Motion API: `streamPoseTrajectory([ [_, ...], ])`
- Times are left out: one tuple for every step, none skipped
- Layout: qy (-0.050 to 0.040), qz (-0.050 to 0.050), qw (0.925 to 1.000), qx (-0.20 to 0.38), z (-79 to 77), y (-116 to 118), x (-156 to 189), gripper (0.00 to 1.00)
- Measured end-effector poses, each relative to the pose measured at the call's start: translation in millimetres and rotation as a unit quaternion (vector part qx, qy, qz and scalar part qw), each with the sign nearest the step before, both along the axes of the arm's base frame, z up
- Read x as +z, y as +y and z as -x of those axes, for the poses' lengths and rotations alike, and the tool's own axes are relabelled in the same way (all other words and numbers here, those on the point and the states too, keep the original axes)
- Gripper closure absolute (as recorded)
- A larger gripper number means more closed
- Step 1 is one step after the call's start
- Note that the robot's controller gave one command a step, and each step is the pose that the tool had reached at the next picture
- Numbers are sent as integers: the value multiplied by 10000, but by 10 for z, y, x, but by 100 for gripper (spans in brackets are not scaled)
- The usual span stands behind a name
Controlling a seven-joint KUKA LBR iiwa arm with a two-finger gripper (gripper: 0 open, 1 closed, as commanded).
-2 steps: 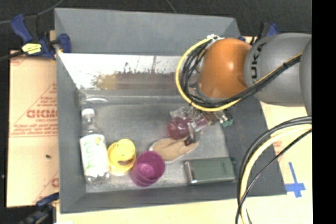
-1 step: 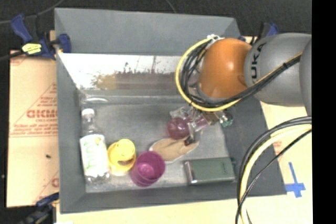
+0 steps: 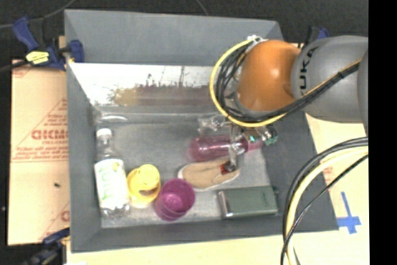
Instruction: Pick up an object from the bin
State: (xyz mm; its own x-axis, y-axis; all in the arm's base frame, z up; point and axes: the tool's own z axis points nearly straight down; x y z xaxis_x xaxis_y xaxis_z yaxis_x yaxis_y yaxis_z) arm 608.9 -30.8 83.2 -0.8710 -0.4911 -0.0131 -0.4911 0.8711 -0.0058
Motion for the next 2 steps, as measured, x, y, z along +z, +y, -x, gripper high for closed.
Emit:
streamPoseTrajectory([
  [11, -3, 10000, -15, 7, -4, -6, 100],
  [11, -4, 10000, -20, 7, -5, -6, 100],
])
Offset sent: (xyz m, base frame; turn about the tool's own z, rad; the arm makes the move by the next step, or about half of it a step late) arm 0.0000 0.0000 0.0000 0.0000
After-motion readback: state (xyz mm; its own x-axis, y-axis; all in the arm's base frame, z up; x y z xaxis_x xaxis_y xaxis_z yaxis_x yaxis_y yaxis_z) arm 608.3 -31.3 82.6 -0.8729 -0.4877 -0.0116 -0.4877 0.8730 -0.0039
